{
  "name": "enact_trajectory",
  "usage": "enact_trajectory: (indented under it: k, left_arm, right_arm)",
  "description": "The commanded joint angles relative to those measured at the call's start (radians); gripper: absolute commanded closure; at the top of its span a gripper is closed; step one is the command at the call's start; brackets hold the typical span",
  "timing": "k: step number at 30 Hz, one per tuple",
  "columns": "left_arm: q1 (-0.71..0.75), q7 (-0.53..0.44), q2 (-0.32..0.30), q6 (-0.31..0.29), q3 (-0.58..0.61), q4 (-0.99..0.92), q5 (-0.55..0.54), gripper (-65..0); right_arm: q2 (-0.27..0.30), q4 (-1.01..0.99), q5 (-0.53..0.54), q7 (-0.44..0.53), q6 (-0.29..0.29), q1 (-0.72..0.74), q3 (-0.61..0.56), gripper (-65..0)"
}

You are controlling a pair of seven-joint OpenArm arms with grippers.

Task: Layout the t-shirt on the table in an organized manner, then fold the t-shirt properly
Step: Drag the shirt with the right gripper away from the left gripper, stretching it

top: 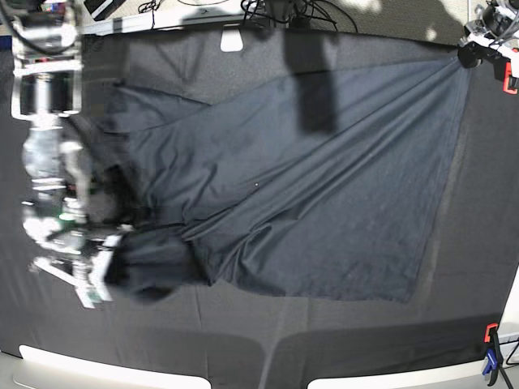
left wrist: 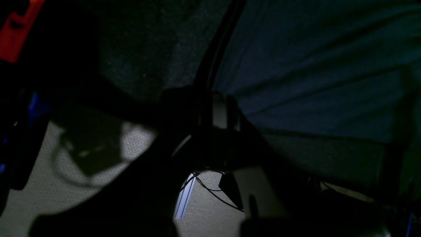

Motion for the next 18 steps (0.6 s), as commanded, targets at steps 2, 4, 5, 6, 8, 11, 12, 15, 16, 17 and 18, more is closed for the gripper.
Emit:
enact_trajectory:
  k: [2,4,5,6,8,11,12,15,16,17,18]
  left_arm:
    - [0.008,-0.012,-0.016,0.000,-0.012,0.014,-0.005,0.0]
    - [0.009,-0.012,-0.016,0.000,-0.012,0.014,-0.005,0.0]
    - [0.008,-0.012,-0.016,0.000,-0.012,0.014,-0.005,0.0]
    - [0.009,-0.012,-0.016,0.000,-0.012,0.014,-0.005,0.0]
    - [0.009,-0.012,-0.016,0.000,-0.012,0.014,-0.005,0.0]
    - [0.009,-0.012,-0.016,0.000,-0.012,0.014,-0.005,0.0]
    - [0.009,-0.012,-0.016,0.000,-0.012,0.014,-0.005,0.0]
    - [0.009,-0.012,-0.016,0.000,-0.012,0.014,-0.005,0.0]
    - [0.009,-0.012,-0.016,0.000,-0.012,0.014,-0.005,0.0]
    - [0.008,-0.012,-0.016,0.000,-0.012,0.014,-0.005,0.0]
    - [0.008,-0.012,-0.016,0.000,-0.012,0.014,-0.005,0.0]
  right_arm:
    - [0.024,0.011,0.003,0.024,-0.003,0.027,0.009,0.0]
    - [0.027,0.000,0.002,0.030,-0.003,0.028,0.009,0.0]
    - [0.027,-0.006,0.003,0.037,-0.003,0.027,0.009,0.0]
    - [0.027,-0.016,0.003,0.045,-0.003,0.028,0.009,0.0]
    - [0.027,-0.039,0.003,0.059,-0.003,0.028,0.009,0.0]
    - [0.027,-0.062,0.008,0.079,-0.003,0.028,0.009,-8.5]
    - [0.027,-0.063,0.029,0.080,-0.003,0.028,0.009,-13.4]
    - [0.027,-0.063,0.122,0.084,-0.003,0.042,0.009,-23.3]
    - [0.027,-0.063,0.160,0.084,-0.003,0.052,0.009,-24.0]
    - [0.026,-0.061,0.199,0.083,-0.003,0.067,0.009,-24.0]
    - [0.026,-0.059,0.241,0.069,-0.003,0.084,0.009,-24.0]
